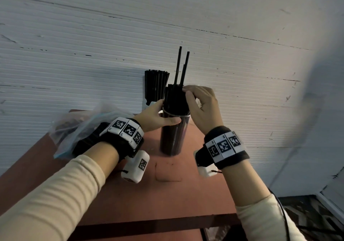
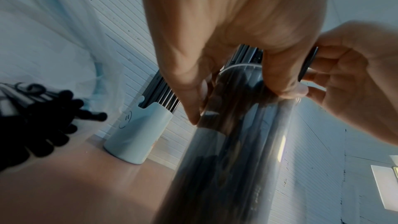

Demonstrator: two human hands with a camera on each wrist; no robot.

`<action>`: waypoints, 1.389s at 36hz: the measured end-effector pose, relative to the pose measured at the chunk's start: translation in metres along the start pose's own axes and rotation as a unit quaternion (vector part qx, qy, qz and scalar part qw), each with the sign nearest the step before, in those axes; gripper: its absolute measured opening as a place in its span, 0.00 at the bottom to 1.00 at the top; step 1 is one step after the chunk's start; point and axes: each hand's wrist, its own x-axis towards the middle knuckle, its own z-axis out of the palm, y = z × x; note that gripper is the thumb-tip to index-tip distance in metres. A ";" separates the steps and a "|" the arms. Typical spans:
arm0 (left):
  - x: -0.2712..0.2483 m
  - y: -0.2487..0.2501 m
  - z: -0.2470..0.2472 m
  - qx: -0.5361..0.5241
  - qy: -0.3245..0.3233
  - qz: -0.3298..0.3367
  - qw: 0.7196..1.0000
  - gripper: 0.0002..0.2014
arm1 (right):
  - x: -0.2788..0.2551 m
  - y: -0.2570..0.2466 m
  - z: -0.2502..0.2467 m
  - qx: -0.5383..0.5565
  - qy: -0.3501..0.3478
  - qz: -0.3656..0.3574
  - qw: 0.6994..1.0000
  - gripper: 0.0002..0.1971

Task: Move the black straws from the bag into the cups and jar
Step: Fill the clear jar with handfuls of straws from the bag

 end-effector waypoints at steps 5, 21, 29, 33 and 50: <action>0.001 -0.002 0.001 0.005 0.004 -0.012 1.000 0.42 | 0.006 0.001 -0.005 0.002 -0.014 0.013 1.000 0.13; 0.002 0.001 0.008 0.061 0.057 -0.041 0.996 0.39 | 0.059 -0.024 -0.015 0.037 0.016 -0.021 0.999 0.16; 0.002 0.002 0.007 0.061 0.053 -0.048 0.996 0.39 | 0.045 -0.018 -0.016 0.010 0.003 0.002 1.000 0.13; 0.002 0.001 0.008 0.062 0.057 -0.049 0.995 0.40 | 0.040 -0.021 -0.013 -0.028 -0.020 -0.020 0.999 0.11; -0.007 -0.003 -0.003 -0.012 0.010 -0.036 0.999 0.45 | 0.009 -0.010 0.003 -0.020 0.018 -0.051 0.998 0.09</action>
